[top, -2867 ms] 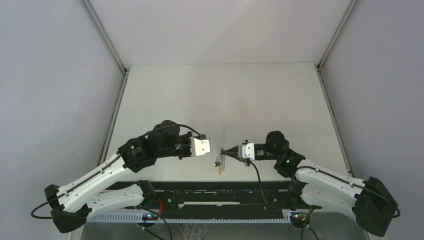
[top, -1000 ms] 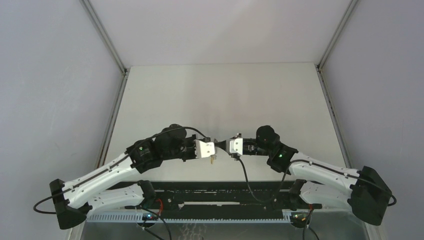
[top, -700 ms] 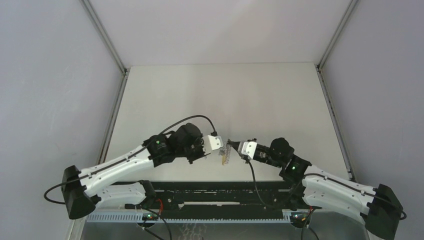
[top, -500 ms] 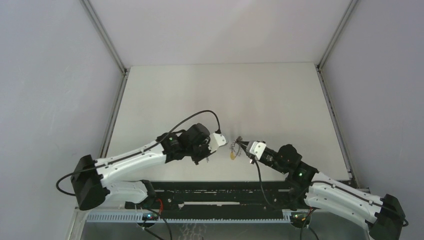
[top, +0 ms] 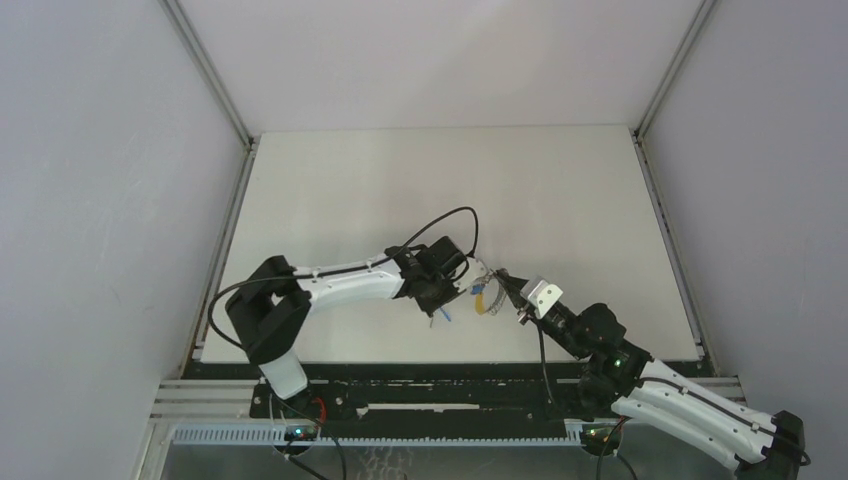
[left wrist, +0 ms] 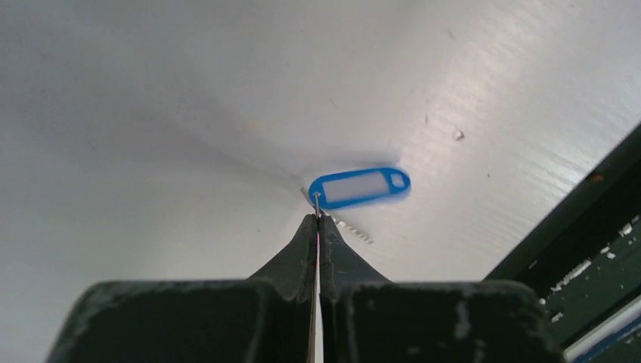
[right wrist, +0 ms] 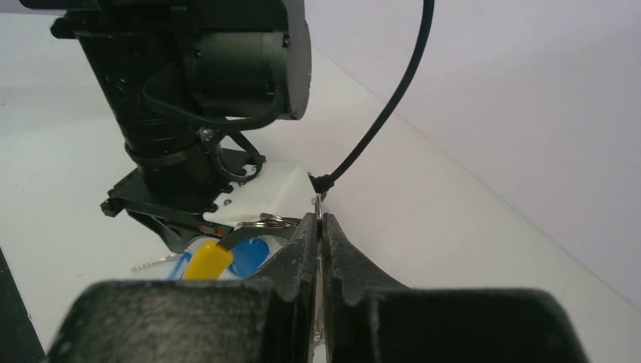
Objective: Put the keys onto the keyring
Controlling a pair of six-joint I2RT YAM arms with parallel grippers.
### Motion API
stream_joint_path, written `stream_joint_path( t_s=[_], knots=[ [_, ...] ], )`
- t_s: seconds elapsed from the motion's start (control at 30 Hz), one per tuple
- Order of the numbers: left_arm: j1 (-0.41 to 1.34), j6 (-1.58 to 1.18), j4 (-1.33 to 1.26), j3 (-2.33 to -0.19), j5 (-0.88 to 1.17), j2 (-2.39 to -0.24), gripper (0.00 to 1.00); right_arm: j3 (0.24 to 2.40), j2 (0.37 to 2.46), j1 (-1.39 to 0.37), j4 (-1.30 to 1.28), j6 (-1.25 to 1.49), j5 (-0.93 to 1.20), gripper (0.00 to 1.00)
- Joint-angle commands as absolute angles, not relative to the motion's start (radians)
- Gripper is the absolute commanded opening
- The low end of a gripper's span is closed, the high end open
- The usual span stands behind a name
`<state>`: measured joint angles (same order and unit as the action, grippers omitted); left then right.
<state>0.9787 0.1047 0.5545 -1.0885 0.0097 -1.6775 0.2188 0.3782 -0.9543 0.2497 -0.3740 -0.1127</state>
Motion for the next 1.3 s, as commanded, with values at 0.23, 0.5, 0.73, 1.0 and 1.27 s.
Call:
stream_joint_path(
  t_s=[0.23, 0.5, 0.73, 1.0, 1.27],
  knots=[
    [0.926, 0.089, 0.463, -1.211, 0.032, -1.8, 0.05, 0.2, 0.363, -0.966, 0.307, -0.343, -0.171, 0.0],
    [0.899, 0.037, 0.369, -1.146, 0.015, -1.796, 0.09, 0.187, 0.38, -0.965, 0.325, -0.341, -0.172, 0.0],
    [0.893, 0.0, 0.241, -1.062, 0.008, -1.714, 0.27, 0.182, 0.396, -0.966, 0.325, -0.338, -0.172, 0.0],
    [0.887, -0.053, 0.028, -0.798, -0.002, -1.448, 0.38, 0.185, 0.422, -0.966, 0.329, -0.351, -0.118, 0.0],
    [0.848, -0.049, -0.241, -0.557, 0.078, -1.065, 0.48, 0.218, 0.418, -0.945, 0.327, -0.347, 0.004, 0.0]
  ],
)
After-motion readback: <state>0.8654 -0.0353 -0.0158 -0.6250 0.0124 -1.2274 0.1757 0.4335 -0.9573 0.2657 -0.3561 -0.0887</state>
